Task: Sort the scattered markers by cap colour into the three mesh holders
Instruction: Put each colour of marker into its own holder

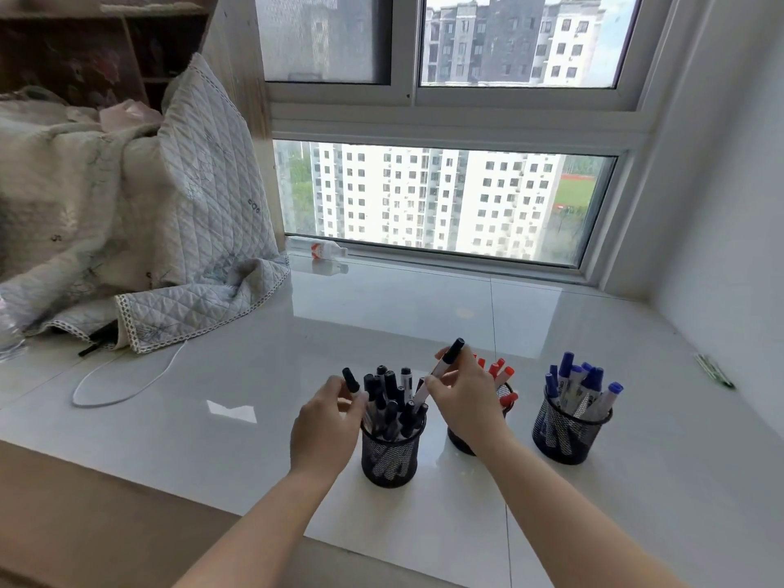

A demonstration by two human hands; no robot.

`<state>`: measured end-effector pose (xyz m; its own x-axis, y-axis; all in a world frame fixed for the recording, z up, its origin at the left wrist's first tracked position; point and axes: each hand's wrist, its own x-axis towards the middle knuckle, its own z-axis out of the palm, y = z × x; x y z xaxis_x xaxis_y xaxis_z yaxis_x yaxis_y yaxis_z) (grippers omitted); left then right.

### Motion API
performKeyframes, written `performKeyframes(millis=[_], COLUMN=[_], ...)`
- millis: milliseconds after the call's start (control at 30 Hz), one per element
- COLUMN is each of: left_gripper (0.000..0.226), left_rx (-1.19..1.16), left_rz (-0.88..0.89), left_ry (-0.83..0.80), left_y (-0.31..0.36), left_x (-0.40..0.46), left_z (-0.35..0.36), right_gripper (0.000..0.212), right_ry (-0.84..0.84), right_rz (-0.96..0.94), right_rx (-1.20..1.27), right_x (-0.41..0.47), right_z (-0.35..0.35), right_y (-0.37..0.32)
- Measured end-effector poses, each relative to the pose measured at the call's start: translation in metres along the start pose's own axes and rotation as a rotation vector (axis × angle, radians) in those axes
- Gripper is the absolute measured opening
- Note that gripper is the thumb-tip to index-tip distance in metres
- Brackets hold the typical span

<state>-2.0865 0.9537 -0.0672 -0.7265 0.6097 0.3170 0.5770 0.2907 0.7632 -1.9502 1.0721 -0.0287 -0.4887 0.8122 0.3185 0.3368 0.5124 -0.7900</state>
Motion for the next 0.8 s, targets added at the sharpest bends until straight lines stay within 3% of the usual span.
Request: performKeyframes(millis=[100,267,367,567,800], left_gripper=[0.014,0.048,0.039,0.011,0.014], left_rx=[-0.031,0.023,0.051,0.064,0.017], left_rz=[0.057,0.230,0.279,0.279,0.189], left_ry=[0.057,0.129,0.125,0.059,-0.011], left_y=[0.001,0.000,-0.002,-0.011,-0.014], left_x=[-0.001,-0.003,-0.005,-0.009,-0.007], left_z=[-0.004,-0.008,-0.007,0.001,0.001], right_gripper=[0.024,0.050,0.054,0.034,0.038], right_ry=[0.014,0.061,0.078,0.014,-0.013], right_rz=[-0.039,-0.081,-0.168,-0.153,-0.159], right_rx=[-0.002,-0.022,-0.114,-0.118,-0.133], right_x=[-0.001,-0.005,-0.006,-0.004,-0.002], right_z=[0.003,0.003,0.000,0.003,0.003], right_y=[0.000,-0.001,-0.002,0.001,0.006])
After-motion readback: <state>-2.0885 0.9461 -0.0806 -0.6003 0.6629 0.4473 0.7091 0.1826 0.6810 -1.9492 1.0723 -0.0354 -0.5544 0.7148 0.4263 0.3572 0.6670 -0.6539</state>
